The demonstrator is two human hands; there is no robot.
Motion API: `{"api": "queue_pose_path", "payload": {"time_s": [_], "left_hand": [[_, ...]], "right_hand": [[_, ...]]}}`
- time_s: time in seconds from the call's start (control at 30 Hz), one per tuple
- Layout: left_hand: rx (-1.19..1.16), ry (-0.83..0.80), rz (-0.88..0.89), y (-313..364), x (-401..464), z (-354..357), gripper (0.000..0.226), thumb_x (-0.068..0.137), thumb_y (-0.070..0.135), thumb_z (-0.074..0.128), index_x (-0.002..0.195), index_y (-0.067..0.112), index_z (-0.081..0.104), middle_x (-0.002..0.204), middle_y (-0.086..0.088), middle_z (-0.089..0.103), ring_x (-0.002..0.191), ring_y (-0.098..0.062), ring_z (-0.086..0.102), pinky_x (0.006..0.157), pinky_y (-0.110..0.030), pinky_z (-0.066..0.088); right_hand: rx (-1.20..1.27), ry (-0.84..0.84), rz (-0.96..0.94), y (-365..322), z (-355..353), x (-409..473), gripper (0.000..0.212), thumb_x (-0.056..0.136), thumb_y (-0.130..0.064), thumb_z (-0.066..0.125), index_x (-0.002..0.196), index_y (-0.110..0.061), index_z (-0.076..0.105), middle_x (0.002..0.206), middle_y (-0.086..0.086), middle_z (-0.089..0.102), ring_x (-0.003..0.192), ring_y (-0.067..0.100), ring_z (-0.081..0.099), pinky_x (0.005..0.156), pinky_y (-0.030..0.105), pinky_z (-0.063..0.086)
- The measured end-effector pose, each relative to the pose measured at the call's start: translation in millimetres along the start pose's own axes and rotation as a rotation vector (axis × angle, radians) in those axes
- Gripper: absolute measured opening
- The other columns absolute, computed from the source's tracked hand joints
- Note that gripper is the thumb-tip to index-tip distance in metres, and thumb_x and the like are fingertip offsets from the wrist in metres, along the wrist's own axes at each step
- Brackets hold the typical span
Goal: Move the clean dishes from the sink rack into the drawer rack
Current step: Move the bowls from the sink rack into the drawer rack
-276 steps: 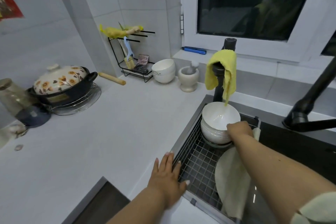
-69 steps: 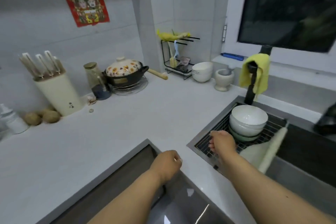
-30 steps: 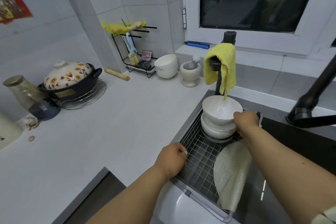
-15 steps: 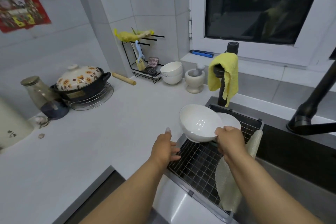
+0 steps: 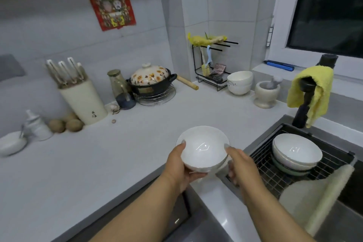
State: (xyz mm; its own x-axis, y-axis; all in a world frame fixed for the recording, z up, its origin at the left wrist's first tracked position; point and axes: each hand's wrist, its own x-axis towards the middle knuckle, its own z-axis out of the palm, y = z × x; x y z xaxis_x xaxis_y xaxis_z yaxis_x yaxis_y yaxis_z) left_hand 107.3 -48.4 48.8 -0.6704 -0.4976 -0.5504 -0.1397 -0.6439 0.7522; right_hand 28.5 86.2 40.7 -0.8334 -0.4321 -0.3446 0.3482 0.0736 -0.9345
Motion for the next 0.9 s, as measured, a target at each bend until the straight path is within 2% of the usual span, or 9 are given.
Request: {"api": "queue_pose_path", "payload": {"time_s": [0.07, 0.17, 0.27, 0.4, 0.5, 0.6, 0.73, 0.83, 0.9], "left_hand": [[-0.035, 0.024, 0.033, 7.1, -12.4, -22.2, 0.039, 0.097, 0.048, 0.041, 0.116, 0.019, 0.057, 0.110, -0.017, 0.067, 0.097, -0.037, 0.064, 0.074, -0.047, 0.057], [-0.087, 0.086, 0.074, 15.3, -34.1, -62.3, 0.040, 0.097, 0.051, 0.038, 0.114, 0.020, 0.058, 0.109, -0.017, 0.068, 0.099, -0.037, 0.065, 0.075, -0.046, 0.057], [-0.050, 0.173, 0.113, 19.4, -58.5, -109.5, 0.043, 0.098, 0.053, 0.032, 0.112, 0.022, 0.059, 0.101, -0.011, 0.071, 0.089, -0.030, 0.065, 0.064, -0.035, 0.054], [0.026, 0.266, 0.150, 14.2, -97.2, -180.5, 0.049, 0.098, 0.055, 0.027, 0.110, 0.024, 0.063, 0.093, -0.006, 0.075, 0.082, -0.026, 0.067, 0.062, -0.031, 0.053], [0.034, 0.356, 0.161, 6.2, -132.6, -234.8, 0.052, 0.097, 0.059, 0.028, 0.114, 0.023, 0.062, 0.099, -0.007, 0.075, 0.085, -0.028, 0.070, 0.062, -0.033, 0.055], [0.043, 0.443, 0.155, -3.9, -172.8, -288.4, 0.052, 0.095, 0.063, 0.032, 0.115, 0.025, 0.061, 0.104, -0.008, 0.074, 0.095, -0.030, 0.070, 0.078, -0.043, 0.057], [0.054, 0.577, 0.158, -21.7, -228.8, -360.7, 0.047, 0.094, 0.062, 0.038, 0.110, 0.026, 0.063, 0.106, -0.006, 0.072, 0.101, -0.028, 0.067, 0.091, -0.043, 0.055], [0.049, 0.686, 0.198, -35.7, -273.8, -408.7, 0.044, 0.098, 0.056, 0.036, 0.100, 0.023, 0.065, 0.103, -0.005, 0.069, 0.097, -0.024, 0.064, 0.088, -0.038, 0.052], [0.079, 0.754, 0.222, -46.8, -302.9, -439.8, 0.046, 0.101, 0.051, 0.031, 0.109, 0.020, 0.064, 0.115, -0.005, 0.064, 0.102, -0.022, 0.060, 0.084, -0.031, 0.046]], "right_hand": [[0.024, -0.149, 0.092, 2.6, 22.8, -9.1, 0.037, 0.091, -0.051, 0.051, 0.113, -0.022, 0.056, 0.096, 0.010, 0.062, 0.078, 0.020, 0.060, 0.059, 0.029, 0.048], [0.162, -0.348, 0.171, 10.9, 61.7, -25.8, 0.042, 0.091, -0.050, 0.050, 0.119, -0.020, 0.055, 0.110, 0.018, 0.062, 0.103, 0.031, 0.063, 0.079, 0.041, 0.055], [0.234, -0.453, 0.198, 20.8, 102.3, -46.7, 0.038, 0.092, -0.040, 0.053, 0.119, -0.014, 0.057, 0.110, 0.021, 0.065, 0.103, 0.033, 0.064, 0.084, 0.044, 0.055], [0.217, -0.525, 0.271, 42.5, 156.4, -84.9, 0.028, 0.092, -0.033, 0.054, 0.110, -0.013, 0.058, 0.109, 0.024, 0.062, 0.103, 0.038, 0.062, 0.090, 0.049, 0.052], [0.154, -0.574, 0.314, 61.7, 196.3, -121.7, 0.024, 0.091, -0.032, 0.054, 0.105, -0.013, 0.059, 0.106, 0.025, 0.062, 0.098, 0.038, 0.062, 0.081, 0.046, 0.055], [0.095, -0.633, 0.351, 83.5, 235.5, -162.4, 0.020, 0.092, -0.031, 0.052, 0.103, -0.014, 0.057, 0.104, 0.025, 0.059, 0.090, 0.037, 0.062, 0.068, 0.041, 0.055], [0.020, -0.698, 0.413, 115.4, 283.3, -219.1, 0.019, 0.092, -0.030, 0.052, 0.102, -0.013, 0.055, 0.101, 0.024, 0.056, 0.086, 0.036, 0.060, 0.069, 0.044, 0.054], [-0.025, -0.745, 0.465, 142.5, 314.5, -259.8, 0.030, 0.092, -0.031, 0.053, 0.117, -0.014, 0.050, 0.102, 0.022, 0.055, 0.085, 0.034, 0.059, 0.066, 0.043, 0.054], [-0.057, -0.774, 0.493, 161.1, 332.9, -286.6, 0.032, 0.092, -0.032, 0.053, 0.120, -0.016, 0.049, 0.102, 0.020, 0.055, 0.086, 0.031, 0.059, 0.062, 0.042, 0.058]]}}
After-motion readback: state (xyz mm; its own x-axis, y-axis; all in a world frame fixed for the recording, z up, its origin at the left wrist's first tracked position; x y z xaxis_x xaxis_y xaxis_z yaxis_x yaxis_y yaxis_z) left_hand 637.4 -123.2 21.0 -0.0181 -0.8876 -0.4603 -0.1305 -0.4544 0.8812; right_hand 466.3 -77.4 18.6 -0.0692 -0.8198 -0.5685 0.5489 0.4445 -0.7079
